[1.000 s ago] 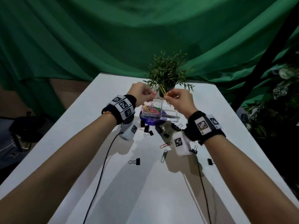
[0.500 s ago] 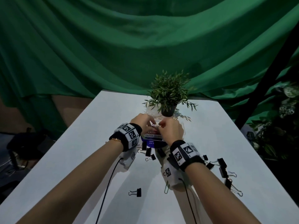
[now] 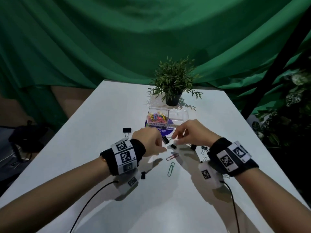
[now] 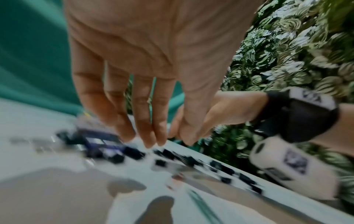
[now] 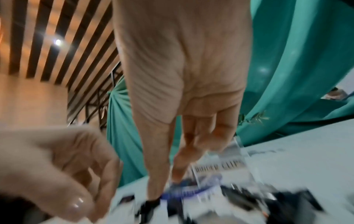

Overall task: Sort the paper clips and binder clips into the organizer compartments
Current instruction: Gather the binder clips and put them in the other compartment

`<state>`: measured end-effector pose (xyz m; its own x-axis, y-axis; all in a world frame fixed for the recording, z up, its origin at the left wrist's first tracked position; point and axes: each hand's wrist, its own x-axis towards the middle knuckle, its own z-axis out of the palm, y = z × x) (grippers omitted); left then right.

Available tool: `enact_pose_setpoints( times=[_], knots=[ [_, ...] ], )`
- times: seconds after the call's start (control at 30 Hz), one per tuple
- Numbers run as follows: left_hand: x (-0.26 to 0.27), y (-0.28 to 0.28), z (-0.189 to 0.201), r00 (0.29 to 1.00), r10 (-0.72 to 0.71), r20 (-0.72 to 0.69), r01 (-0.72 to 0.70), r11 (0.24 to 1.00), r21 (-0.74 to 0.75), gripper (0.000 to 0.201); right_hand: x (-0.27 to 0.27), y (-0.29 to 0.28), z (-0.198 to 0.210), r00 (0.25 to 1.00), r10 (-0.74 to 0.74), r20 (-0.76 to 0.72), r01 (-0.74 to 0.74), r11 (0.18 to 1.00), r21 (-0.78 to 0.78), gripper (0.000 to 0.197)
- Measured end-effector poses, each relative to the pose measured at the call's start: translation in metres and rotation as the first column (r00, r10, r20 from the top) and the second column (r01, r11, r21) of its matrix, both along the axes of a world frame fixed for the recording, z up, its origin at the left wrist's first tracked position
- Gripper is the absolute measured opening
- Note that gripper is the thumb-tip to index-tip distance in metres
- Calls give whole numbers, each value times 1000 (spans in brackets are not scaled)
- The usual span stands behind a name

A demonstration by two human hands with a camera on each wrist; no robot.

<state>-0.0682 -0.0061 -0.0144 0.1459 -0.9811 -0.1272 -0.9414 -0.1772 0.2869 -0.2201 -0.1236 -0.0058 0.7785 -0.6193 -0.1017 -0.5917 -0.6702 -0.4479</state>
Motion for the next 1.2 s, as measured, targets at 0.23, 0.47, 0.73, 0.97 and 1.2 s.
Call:
enact_pose_setpoints(
  times=[0.23,0.47,0.73,0.97,1.2],
  knots=[
    [-45,-4,-11,977,-108,186,61,968,243,61,-5,25,-28,982,19,-187,-30,998,-55,19],
    [-28,-8,-27,998,-37,59,22,972,235,39,-23,13,-32,974,-113,-197,90,989,-121,13],
    [-11,-8,-32,997,-79,7,77,986,150,21,-34,19,-35,972,-87,-217,65,992,-109,3],
    [-14,-8,-32,985,-170,27,163,971,175,13,-29,25,-36,975,-64,-212,57,998,-40,9],
    [-1,-14,-22,980,-198,0,198,978,59,10,-24,12,-25,991,-68,-119,61,996,-60,1]
  ],
)
